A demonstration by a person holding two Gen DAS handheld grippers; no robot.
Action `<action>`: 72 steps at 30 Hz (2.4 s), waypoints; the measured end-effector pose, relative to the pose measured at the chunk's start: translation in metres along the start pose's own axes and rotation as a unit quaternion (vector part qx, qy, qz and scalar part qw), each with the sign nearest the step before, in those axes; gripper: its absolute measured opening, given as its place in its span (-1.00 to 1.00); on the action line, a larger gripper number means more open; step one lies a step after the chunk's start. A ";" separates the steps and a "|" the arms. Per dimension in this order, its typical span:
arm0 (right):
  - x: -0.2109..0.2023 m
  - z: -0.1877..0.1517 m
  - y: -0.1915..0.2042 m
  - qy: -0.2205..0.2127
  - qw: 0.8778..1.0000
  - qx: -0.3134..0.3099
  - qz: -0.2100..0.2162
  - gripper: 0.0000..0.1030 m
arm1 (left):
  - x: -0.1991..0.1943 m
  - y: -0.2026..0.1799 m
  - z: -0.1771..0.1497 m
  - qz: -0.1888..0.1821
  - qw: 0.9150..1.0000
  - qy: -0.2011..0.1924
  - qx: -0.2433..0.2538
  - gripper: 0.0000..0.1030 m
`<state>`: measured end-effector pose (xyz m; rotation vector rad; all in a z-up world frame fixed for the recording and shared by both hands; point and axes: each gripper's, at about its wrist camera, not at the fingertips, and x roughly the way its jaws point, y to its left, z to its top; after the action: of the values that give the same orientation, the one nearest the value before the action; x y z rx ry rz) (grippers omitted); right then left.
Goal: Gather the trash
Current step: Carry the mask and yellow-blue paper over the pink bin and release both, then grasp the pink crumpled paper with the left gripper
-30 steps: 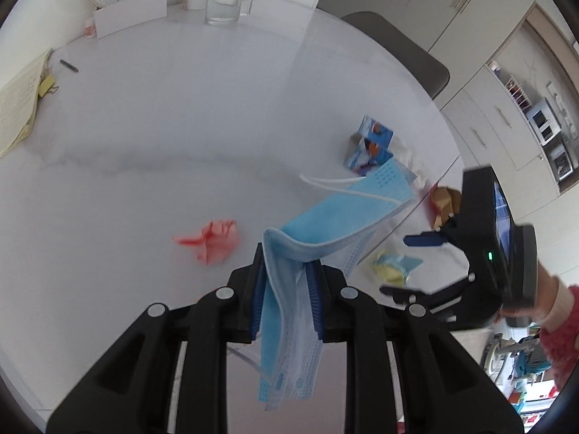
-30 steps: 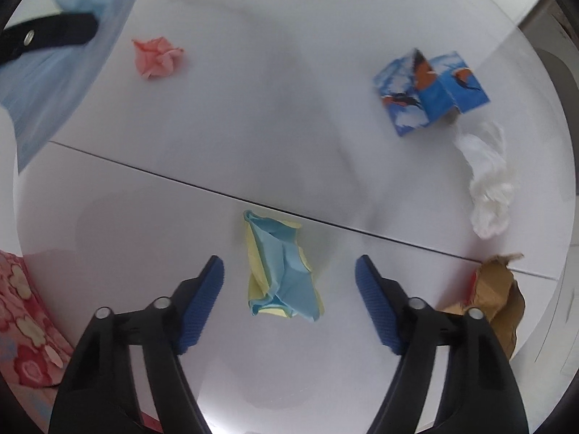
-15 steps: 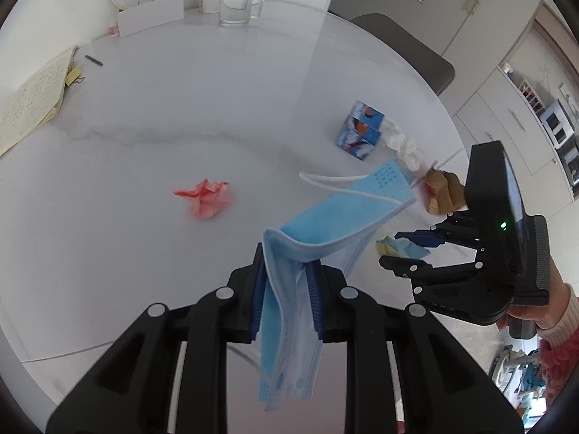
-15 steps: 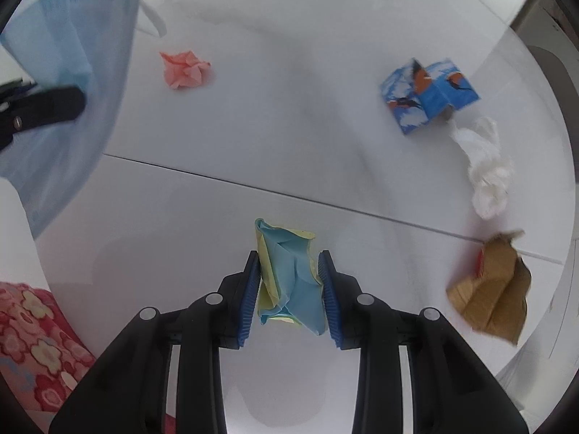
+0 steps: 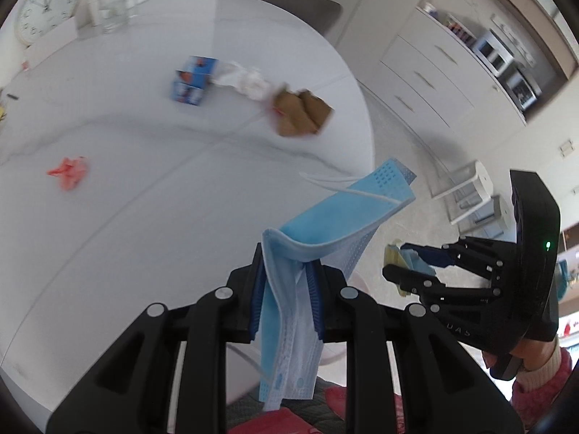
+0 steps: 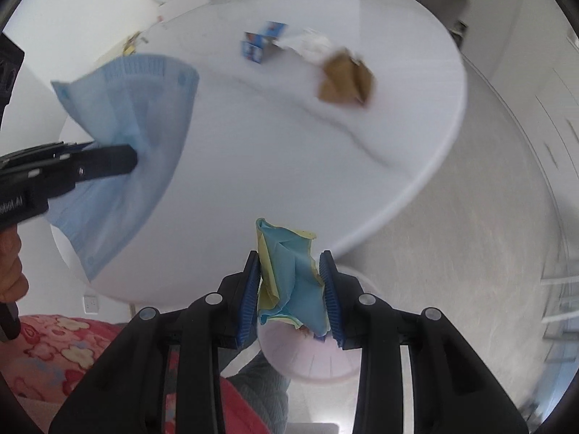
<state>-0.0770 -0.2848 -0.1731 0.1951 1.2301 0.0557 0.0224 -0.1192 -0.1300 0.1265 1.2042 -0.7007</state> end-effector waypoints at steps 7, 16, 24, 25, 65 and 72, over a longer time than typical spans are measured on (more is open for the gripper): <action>0.004 -0.066 -0.033 0.017 0.999 0.049 0.002 -0.32 | 0.011 -0.053 -0.031 -0.007 0.999 0.027 0.039 -0.59; 0.015 -0.080 -0.042 0.001 0.998 0.065 -0.002 0.14 | 0.003 -0.065 -0.051 0.010 0.998 0.031 0.049 -0.58; -0.023 -0.089 -0.055 -0.038 0.994 0.093 -0.033 0.84 | 0.010 -0.078 -0.057 -0.002 0.997 0.046 0.068 -0.58; -0.030 -0.092 -0.058 -0.043 0.993 0.100 -0.037 0.86 | 0.014 -0.082 -0.057 -0.006 0.996 0.051 0.074 -0.58; -0.057 0.016 -0.020 -0.098 0.990 0.098 -0.016 0.95 | -0.043 0.080 -0.032 0.154 0.983 -0.038 -0.088 0.81; -0.032 0.076 0.029 -0.095 0.991 0.095 -0.004 0.95 | -0.037 0.164 -0.001 0.156 0.983 -0.037 -0.093 0.81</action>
<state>-0.0144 -0.2697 -0.1133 0.3523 1.0453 -0.0861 0.1064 0.0254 -0.1419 0.1286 1.1400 -0.3141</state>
